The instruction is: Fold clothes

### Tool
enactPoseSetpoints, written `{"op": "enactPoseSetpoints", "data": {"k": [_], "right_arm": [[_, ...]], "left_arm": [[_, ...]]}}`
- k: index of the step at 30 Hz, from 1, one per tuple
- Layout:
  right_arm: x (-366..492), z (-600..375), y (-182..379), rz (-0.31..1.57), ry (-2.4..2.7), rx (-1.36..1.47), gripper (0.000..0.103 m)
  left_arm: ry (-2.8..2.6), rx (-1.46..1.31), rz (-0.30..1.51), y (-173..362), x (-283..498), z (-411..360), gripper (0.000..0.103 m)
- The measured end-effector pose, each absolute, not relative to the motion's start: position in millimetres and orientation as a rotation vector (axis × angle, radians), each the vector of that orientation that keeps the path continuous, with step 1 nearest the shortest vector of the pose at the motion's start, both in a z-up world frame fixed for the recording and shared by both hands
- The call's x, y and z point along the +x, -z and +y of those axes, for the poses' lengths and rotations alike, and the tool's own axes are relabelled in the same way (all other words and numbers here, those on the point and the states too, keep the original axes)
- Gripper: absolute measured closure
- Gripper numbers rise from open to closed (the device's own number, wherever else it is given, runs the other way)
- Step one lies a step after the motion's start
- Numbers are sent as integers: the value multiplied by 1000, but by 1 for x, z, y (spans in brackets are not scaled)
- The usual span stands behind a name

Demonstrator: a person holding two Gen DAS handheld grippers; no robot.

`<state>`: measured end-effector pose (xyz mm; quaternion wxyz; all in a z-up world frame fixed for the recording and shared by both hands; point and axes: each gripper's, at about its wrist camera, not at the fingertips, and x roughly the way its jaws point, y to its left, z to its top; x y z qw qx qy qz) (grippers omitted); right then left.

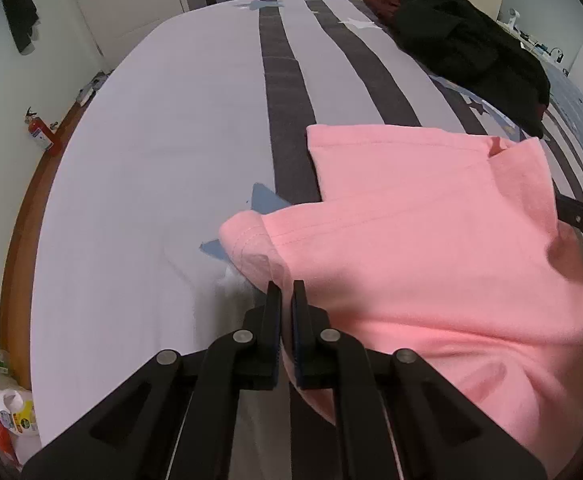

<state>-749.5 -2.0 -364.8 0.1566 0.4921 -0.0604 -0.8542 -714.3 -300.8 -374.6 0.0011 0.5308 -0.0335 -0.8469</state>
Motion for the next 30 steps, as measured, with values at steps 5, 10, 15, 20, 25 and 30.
{"op": "enactPoseSetpoints", "data": {"k": [5,10,15,20,25,30], "right_arm": [[-753,-8,359,-209,2424,1362,67],[-762,-24,360,-167,2384,1357,67],[-765,-47,358,-72,2375,1334,67],[-776,-51,369,-32,2414,1406,87],[-775,-35,354,-98,2464,1346,98],[-793,1,340,-149,2521,1334,101]], "left_arm": [[2649,1606,-14,365,-687,-322,100],[2613,1676,37,384,-684,-329,100],[2631,1645,126,385,-687,-331,100],[2699,1592,139,377,-688,-331,100],[2836,1464,116,352,-704,-320,100],[2952,1392,55,331,-734,-292,100]]}}
